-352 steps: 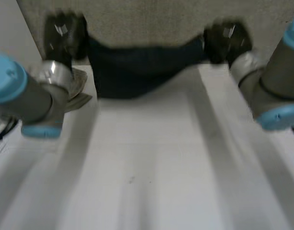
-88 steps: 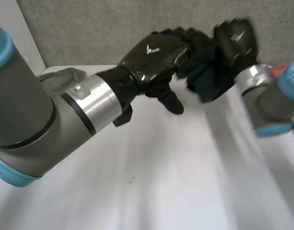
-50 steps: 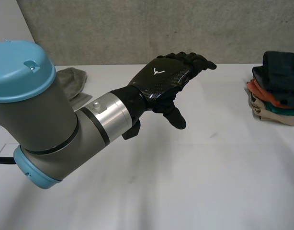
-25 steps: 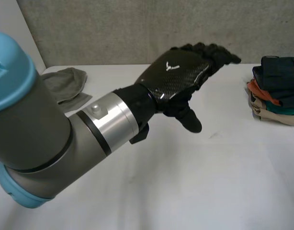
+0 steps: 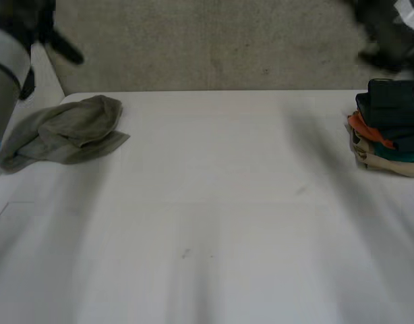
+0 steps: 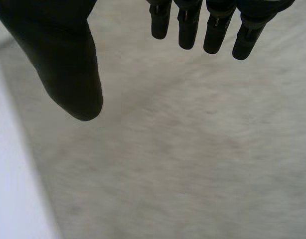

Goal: Fold the laundry.

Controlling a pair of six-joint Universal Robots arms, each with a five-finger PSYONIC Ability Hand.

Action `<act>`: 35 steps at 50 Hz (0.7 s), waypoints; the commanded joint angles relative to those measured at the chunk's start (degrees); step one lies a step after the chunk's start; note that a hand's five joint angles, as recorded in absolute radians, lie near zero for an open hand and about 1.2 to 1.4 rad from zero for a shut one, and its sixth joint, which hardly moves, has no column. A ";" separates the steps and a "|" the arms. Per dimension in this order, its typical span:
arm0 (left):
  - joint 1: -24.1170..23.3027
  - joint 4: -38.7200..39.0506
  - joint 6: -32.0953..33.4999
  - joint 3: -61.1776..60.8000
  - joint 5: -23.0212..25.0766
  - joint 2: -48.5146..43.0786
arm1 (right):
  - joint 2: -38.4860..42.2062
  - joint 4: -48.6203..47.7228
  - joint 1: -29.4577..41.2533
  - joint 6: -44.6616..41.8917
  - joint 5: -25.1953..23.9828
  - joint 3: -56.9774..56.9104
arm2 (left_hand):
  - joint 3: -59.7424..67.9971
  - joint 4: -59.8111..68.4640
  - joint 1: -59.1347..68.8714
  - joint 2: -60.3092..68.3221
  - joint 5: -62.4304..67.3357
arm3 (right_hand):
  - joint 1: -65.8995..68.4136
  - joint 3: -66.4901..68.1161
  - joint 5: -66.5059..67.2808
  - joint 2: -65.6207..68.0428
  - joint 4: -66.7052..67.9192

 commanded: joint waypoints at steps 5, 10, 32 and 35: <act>8.14 18.36 21.73 3.96 1.62 -29.16 | 8.58 10.95 8.80 -7.89 6.73 9.87 | -1.45 -1.07 -1.52 -1.12 -1.66 | -2.65 -2.58 -31.36 -2.09 -2.34; 10.96 20.84 22.35 12.38 3.29 -41.10 | 9.82 11.57 8.80 -10.88 9.11 13.47 | -0.95 -0.56 -1.02 -0.62 -1.15 | -2.65 -2.58 -31.36 -2.09 -2.34; 9.74 15.13 23.76 31.31 5.13 -53.01 | 11.22 10.43 8.63 -11.15 9.28 17.60 | 67.66 68.05 67.59 67.99 67.45 | -2.65 -2.58 -31.36 -2.09 -2.34; 7.72 15.39 21.66 24.46 5.13 -44.41 | 11.22 10.08 8.63 -11.15 9.28 17.60 | 67.66 68.05 67.59 67.99 67.45 | -2.65 -2.58 -31.36 -2.09 -2.34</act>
